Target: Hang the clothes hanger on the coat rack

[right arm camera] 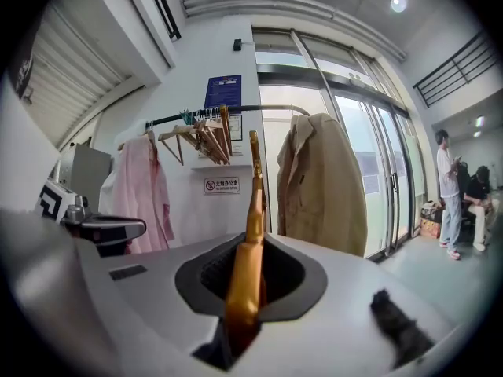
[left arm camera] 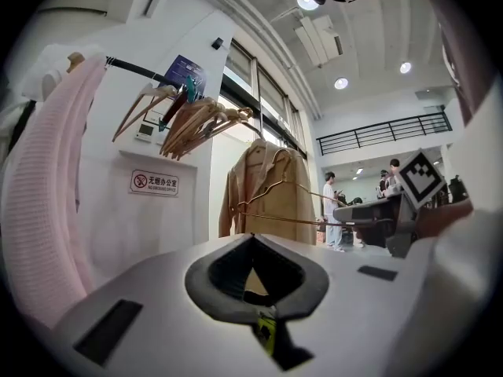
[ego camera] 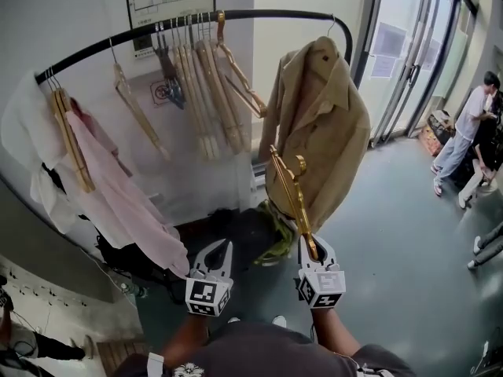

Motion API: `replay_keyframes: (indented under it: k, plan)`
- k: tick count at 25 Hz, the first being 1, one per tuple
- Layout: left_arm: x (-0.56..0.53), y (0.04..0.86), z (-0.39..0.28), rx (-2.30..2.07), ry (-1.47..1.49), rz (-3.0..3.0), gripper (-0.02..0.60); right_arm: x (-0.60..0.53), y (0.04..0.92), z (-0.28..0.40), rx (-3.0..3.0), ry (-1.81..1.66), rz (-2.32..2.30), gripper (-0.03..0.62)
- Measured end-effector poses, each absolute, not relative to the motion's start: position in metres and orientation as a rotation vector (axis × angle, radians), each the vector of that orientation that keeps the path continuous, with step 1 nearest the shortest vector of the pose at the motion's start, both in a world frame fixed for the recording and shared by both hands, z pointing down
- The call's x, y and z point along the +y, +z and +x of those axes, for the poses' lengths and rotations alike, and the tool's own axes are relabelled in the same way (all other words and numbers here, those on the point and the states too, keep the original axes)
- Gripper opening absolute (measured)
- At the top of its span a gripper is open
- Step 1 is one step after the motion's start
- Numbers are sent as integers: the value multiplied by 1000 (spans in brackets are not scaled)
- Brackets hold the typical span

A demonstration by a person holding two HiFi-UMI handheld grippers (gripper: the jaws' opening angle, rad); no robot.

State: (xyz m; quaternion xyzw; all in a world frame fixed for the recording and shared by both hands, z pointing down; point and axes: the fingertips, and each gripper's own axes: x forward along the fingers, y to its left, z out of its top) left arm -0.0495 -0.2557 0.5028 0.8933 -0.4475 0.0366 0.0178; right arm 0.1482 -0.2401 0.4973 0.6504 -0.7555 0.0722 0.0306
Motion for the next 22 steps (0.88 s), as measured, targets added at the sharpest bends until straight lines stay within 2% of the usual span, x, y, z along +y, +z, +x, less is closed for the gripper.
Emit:
replay_keyframes:
  k: [7, 22]
  plan:
    - [-269, 497, -57, -1521, 70, 2720, 8, -285, 469, 152, -2420, 198, 1949, 41]
    - [-290, 484, -91, -1688, 70, 2621, 8, -418, 271, 155, -2535, -125, 1979, 43]
